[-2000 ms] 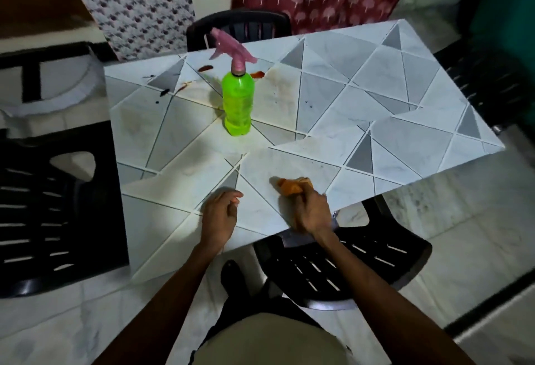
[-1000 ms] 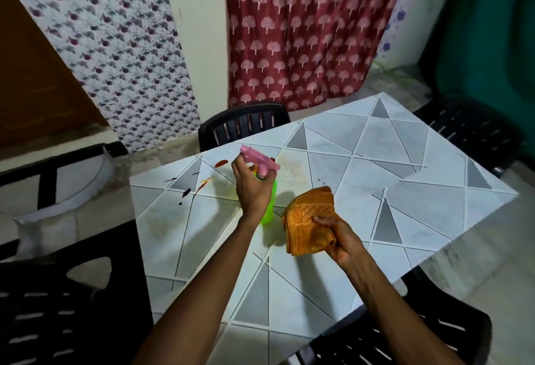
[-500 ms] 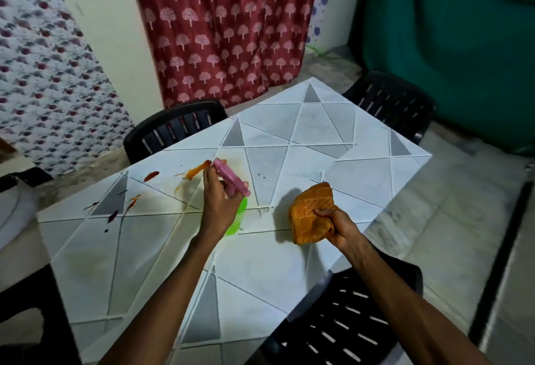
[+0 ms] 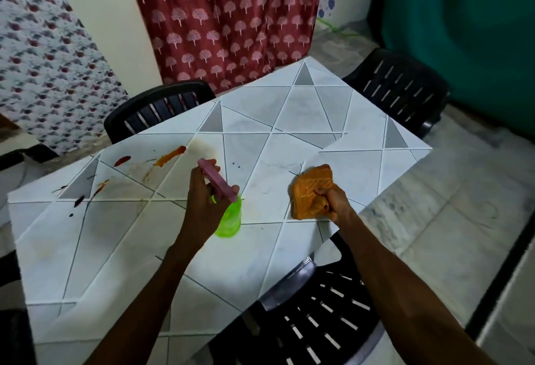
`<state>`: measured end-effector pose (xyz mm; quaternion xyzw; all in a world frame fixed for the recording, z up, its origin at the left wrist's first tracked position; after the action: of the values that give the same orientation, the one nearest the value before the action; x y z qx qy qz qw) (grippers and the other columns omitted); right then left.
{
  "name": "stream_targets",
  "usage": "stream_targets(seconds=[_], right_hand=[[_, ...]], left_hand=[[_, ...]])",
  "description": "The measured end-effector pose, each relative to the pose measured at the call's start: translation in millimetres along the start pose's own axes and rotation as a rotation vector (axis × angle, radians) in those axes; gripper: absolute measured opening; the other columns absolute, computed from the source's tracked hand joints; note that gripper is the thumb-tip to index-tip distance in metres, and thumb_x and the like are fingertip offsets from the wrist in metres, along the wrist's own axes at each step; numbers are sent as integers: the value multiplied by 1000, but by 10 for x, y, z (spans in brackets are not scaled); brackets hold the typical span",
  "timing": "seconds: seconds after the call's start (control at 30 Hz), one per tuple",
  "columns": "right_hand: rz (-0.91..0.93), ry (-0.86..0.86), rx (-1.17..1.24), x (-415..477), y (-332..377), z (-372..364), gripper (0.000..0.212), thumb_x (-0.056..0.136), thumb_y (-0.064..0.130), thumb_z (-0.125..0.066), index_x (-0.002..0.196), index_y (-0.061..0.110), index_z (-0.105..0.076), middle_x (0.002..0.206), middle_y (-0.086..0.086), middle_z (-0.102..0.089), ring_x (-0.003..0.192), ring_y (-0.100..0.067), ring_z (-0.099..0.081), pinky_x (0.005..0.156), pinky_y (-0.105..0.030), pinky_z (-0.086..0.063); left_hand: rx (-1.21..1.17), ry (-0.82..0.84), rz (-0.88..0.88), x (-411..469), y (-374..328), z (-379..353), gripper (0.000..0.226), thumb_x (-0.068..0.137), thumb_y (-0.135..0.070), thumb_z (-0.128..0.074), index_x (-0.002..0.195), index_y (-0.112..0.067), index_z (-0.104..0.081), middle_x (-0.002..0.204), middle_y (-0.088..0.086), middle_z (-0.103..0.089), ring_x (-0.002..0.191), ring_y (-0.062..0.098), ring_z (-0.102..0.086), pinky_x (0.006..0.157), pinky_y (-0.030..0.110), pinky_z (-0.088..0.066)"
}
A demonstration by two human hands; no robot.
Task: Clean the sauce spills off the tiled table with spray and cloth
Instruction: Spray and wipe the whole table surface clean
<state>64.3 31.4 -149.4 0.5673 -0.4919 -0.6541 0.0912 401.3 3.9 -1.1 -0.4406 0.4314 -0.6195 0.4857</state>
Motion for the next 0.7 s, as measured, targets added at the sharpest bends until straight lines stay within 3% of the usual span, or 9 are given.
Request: stream_targets(seconds=[0.13, 0.2, 0.27, 0.33, 0.4, 0.47, 0.5, 0.63, 0.7], right_hand=[[67, -289, -834, 3, 80, 204, 45, 89, 25, -70, 126, 2, -58, 125, -20, -64, 115, -39, -62, 94, -42, -50], [80, -303, -937, -39, 85, 226, 51, 90, 29, -68, 130, 2, -52, 130, -22, -60, 120, -41, -58, 97, -45, -48], [81, -315, -1044, -100, 83, 206, 52, 92, 29, -64, 133, 3, -45, 134, -22, -52, 124, -43, -53, 99, -48, -46], [176, -387, -1275, -190, 125, 110, 52, 94, 28, -59, 137, 4, -42, 136, -20, -45, 125, -44, -47, 98, -49, -46], [419, -337, -1403, -336, 258, -149, 41, 94, 26, -58, 128, 3, -54, 127, -20, -56, 117, -39, -53, 93, -39, -45], [575, -109, -1199, -571, 375, -525, 26, 93, 23, -64, 112, 6, -67, 111, -15, -70, 106, -31, -64, 84, -28, -43], [542, 42, -1003, -718, 418, -729, 26, 91, 19, -68, 114, 7, -69, 111, -13, -72, 105, -27, -67, 87, -27, -46], [474, 568, -627, -1278, 489, -1522, 49, 85, 6, -78, 130, 17, -61, 130, 1, -65, 115, -11, -62, 102, -28, -50], [470, 693, -590, -1426, 465, -1732, 62, 82, 5, -80, 135, 26, -56, 138, 9, -58, 126, -6, -55, 104, -26, -47]], left_hand=[[6, -15, 11, 44, 4, -34, 77, 76, -18, -77, 140, -27, -35, 128, 0, -49, 105, 37, -61, 91, 39, -54], [-7, 14, 19, 55, -2, -54, 83, 76, -15, -75, 145, -26, -29, 130, -7, -47, 95, 23, -67, 86, 32, -53], [-19, 61, 21, 61, 5, -79, 88, 76, -10, -72, 148, -25, -24, 134, -9, -44, 89, 19, -68, 86, 39, -55], [7, 64, 25, 60, 5, -77, 91, 77, -14, -72, 151, -26, -20, 142, -5, -41, 97, 27, -67, 92, 48, -55], [63, 44, 21, 56, 7, -44, 97, 77, -22, -74, 154, -28, -16, 149, -1, -37, 116, 34, -60, 100, 54, -50], [91, 30, 12, 44, 3, 6, 103, 76, -27, -77, 156, -26, -12, 154, 2, -33, 132, 36, -48, 106, 57, -44], [101, 22, 9, 35, -7, 21, 105, 76, -25, -79, 156, -22, -12, 154, 6, -33, 133, 35, -46, 106, 56, -44], [174, -3, -31, 31, -11, 181, 110, 67, -29, -88, 152, -6, -23, 135, 8, -32, 116, 20, -52, 95, 35, -53], [162, 59, 4, 64, 73, 271, 115, 63, -34, -92, 152, -9, -23, 136, 4, -30, 120, 23, -53, 95, 41, -55]])
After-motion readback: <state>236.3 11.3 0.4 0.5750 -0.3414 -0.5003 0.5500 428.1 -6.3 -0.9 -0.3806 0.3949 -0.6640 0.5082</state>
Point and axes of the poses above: each hand's wrist, its own x-axis towards the middle knuckle, its own z-axis out of the back of the hand, y = z × x, the point moved 4 cm from there along x, towards the middle knuckle
